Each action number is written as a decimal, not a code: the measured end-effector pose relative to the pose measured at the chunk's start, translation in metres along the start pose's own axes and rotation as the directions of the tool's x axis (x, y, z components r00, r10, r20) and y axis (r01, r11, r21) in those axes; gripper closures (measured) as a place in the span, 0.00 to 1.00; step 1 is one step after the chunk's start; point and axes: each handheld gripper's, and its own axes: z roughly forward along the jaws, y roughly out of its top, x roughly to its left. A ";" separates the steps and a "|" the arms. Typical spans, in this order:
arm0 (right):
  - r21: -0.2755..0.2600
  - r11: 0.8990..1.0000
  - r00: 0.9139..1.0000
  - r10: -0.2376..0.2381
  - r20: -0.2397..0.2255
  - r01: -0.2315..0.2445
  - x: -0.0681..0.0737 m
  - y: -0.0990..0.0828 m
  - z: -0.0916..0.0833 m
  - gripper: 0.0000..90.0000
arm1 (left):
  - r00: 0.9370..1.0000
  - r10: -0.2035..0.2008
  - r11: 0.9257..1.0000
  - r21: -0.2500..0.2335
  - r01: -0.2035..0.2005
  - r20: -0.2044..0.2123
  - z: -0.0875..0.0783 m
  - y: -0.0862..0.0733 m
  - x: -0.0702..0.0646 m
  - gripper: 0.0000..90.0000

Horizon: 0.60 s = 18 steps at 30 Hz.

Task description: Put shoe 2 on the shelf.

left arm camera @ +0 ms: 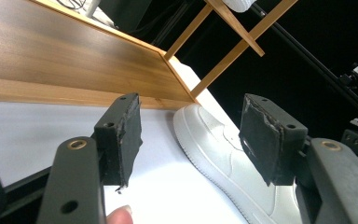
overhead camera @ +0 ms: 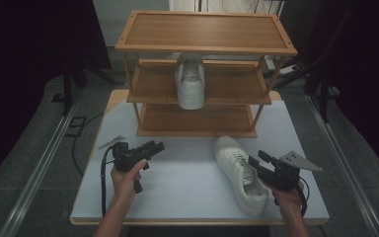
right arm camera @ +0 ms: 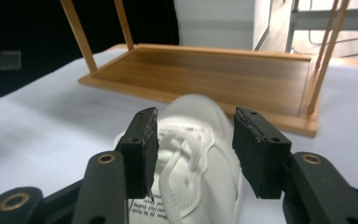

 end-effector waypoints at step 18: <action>0.107 0.993 0.999 -0.041 0.002 0.041 -0.001 -0.020 0.019 0.71 | 1.000 -0.025 1.000 -0.006 0.025 -0.009 -0.002 -0.001 0.008 0.43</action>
